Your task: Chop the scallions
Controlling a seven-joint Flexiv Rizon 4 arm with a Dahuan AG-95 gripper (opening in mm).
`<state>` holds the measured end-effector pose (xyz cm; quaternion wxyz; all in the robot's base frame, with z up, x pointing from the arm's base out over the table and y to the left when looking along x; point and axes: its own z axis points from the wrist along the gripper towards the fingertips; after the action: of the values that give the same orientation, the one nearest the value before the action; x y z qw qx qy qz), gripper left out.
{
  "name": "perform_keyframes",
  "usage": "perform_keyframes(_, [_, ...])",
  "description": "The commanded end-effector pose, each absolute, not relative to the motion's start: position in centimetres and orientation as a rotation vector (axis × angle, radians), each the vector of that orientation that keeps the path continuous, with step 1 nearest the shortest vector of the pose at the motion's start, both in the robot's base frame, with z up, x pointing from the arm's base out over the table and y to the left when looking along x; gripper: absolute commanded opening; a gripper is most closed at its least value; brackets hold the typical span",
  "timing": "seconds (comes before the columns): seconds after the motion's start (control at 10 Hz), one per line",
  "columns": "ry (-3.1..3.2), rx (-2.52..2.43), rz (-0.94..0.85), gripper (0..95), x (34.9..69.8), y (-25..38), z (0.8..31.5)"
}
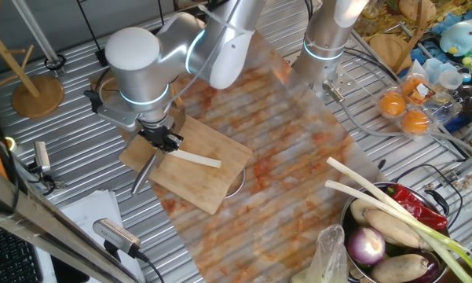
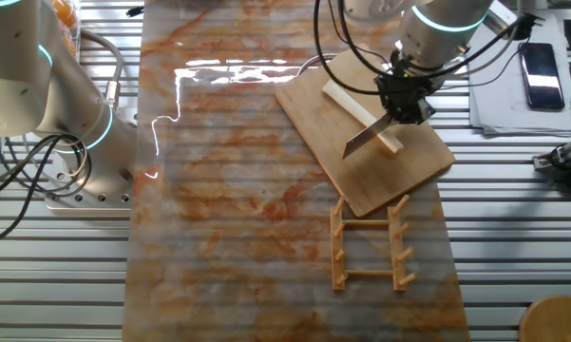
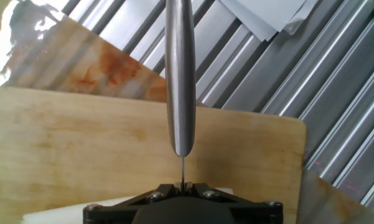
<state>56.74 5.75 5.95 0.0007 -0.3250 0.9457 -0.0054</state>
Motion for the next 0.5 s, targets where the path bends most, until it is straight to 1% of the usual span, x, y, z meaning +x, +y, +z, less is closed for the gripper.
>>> perform_keyframes(0.1, [2.969, -1.024, -0.022, 0.0, 56.4, 5.6, 5.7])
perform_keyframes(0.5, [2.964, -1.042, -0.044, 0.0, 55.3, 5.2, 5.3])
